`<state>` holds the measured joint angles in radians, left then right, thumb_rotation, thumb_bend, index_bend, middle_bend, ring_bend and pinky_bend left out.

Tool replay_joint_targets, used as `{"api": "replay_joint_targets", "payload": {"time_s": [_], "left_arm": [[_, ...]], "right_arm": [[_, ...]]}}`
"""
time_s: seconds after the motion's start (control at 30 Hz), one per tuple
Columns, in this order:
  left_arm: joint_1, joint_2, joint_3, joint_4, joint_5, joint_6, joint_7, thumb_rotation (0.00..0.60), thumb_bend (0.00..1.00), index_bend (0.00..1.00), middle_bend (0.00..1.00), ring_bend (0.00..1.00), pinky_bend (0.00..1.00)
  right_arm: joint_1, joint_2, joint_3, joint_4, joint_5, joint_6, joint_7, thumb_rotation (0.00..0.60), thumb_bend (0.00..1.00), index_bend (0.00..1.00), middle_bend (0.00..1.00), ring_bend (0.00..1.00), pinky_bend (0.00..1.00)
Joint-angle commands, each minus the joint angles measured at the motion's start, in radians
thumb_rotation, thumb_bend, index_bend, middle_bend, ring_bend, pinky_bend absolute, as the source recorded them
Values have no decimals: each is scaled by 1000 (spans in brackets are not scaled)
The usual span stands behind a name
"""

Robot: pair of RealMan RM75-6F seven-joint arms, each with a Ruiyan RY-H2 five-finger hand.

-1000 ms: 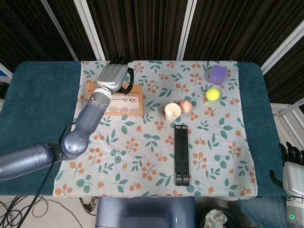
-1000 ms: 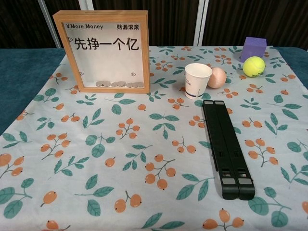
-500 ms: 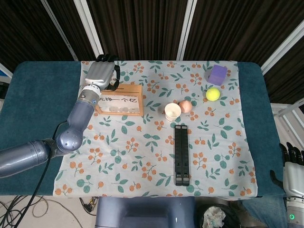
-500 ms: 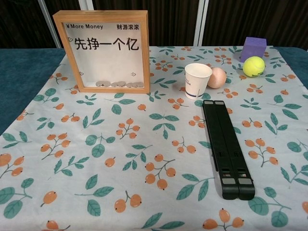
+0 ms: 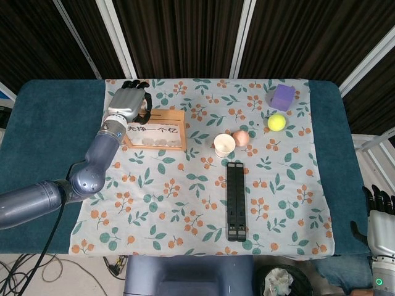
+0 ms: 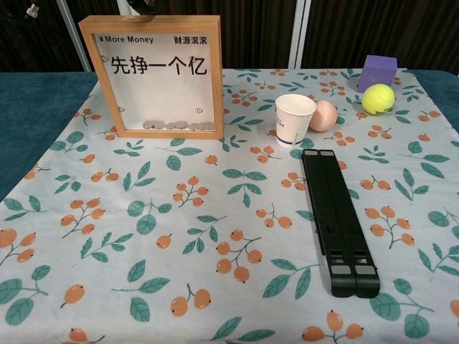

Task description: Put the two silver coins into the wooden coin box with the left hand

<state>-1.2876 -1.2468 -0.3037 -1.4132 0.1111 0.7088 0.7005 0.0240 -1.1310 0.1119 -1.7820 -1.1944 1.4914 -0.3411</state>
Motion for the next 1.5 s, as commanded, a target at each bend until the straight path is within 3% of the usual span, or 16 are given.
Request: {"api": "replay_joint_targets", "payload": {"time_s": [0.03,0.77,1.5], "left_arm": [[-10,5,14,1,-10,-6,-9,600,604,699,100,0,0],[-19,-7,55,30,79,-28,-127,600,559,647,89,0,0],[-44,-14,103,30,95,-8,-154,600,489,624,85,0,0]], "right_arm": [[0,0,0,0,2,-1,1,600,406,96,45,26,0],[-1,1,0,-3,3,0,0,600,406,96,45,27,0],[-1,4,-1,-5,2,0,0,600,407,96,45,26,0]]}}
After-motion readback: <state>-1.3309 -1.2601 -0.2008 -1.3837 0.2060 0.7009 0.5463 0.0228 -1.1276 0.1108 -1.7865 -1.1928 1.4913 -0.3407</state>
